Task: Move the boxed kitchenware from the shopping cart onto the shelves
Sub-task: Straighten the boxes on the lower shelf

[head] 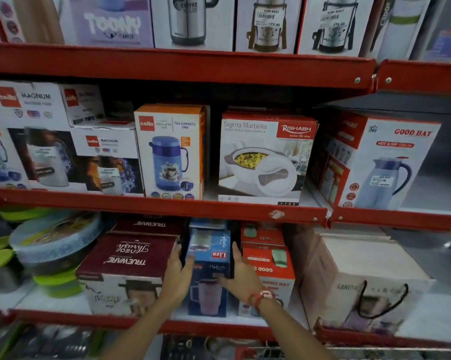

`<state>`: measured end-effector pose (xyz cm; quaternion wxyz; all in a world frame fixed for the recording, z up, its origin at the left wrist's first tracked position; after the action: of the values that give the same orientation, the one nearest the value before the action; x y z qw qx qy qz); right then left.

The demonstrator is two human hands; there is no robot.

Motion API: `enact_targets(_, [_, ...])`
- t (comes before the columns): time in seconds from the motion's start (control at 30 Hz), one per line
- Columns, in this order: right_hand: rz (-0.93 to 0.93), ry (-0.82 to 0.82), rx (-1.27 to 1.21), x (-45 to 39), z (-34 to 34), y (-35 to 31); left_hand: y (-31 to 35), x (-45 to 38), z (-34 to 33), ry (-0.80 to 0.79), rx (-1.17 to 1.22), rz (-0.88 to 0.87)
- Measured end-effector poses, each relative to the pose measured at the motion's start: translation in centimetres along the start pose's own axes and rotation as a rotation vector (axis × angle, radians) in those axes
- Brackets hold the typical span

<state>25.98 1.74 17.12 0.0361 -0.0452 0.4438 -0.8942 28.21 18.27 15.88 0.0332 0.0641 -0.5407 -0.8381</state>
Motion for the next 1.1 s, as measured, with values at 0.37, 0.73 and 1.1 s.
enact_targets(0.37, [0.013,-0.011,0.174,0.5,-2.5,-0.6,-2.1,2.7,1.5,-0.198,-0.146,0.003])
enact_targets(0.73, [-0.043,0.431,0.053,2.1,5.1,3.1,4.5,5.7,-1.9,0.088,-0.288,-0.458])
enact_targets(1.1, [-0.233,0.147,-0.097,4.2,7.1,11.0,3.0,4.9,-13.0,-0.401,-0.239,-0.092])
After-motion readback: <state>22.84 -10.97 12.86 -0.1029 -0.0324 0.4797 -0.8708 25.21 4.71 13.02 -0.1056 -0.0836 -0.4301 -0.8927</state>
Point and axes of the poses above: each hand's wrist, its own x-axis away from the middle knuckle, its own z-axis out of the back of the hand, y = z × x, the point moved 7 cm from there along -x, towards the middle knuckle, and after that the axes turned 7 degrees about -x, right-handed, at the moved point
